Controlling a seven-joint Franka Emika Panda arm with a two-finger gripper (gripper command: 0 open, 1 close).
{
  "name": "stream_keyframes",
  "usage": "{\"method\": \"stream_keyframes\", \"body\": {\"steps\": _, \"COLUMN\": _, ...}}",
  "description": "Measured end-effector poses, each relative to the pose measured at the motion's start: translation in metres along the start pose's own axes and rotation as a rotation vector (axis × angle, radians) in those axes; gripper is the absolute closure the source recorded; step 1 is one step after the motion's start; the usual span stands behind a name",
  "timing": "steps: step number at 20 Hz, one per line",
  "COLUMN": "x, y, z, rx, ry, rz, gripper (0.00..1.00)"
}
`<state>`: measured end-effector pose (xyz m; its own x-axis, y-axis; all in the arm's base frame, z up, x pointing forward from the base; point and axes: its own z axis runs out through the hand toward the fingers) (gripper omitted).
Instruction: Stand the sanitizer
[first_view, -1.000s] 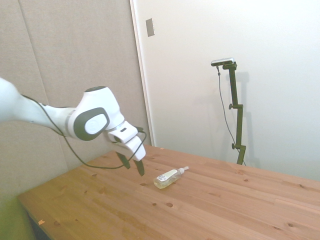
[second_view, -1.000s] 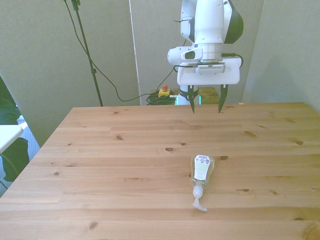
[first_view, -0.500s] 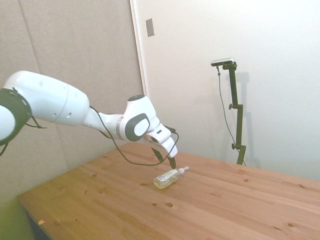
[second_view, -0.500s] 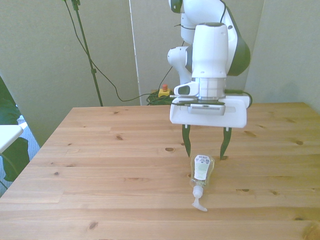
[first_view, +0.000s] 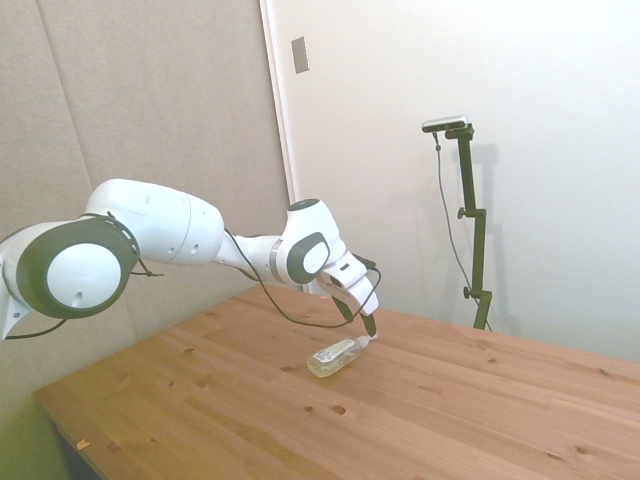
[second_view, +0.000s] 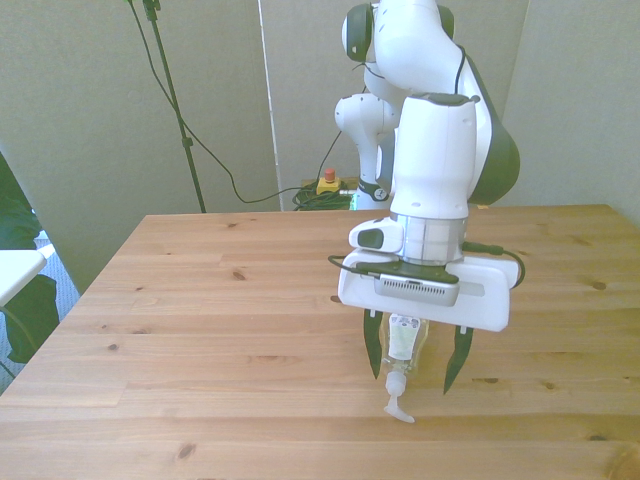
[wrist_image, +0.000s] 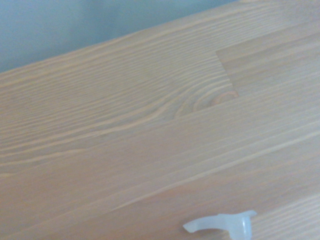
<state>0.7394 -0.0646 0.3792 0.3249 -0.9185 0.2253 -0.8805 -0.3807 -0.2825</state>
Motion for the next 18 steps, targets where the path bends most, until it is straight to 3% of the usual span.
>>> {"method": "stream_keyframes", "body": {"steps": 3, "x": 0.003, "y": -0.001, "z": 0.013, "rx": -0.021, "ry": -0.008, "rz": 0.005, "gripper": 0.00}}
{"method": "stream_keyframes", "body": {"steps": 4, "x": 0.003, "y": 0.000, "z": 0.015, "rx": -0.024, "ry": -0.009, "rz": 0.006, "gripper": 1.00}}
{"method": "stream_keyframes", "body": {"steps": 18, "x": 0.018, "y": 0.013, "z": 0.030, "rx": -0.056, "ry": -0.026, "rz": 0.028, "gripper": 1.00}}
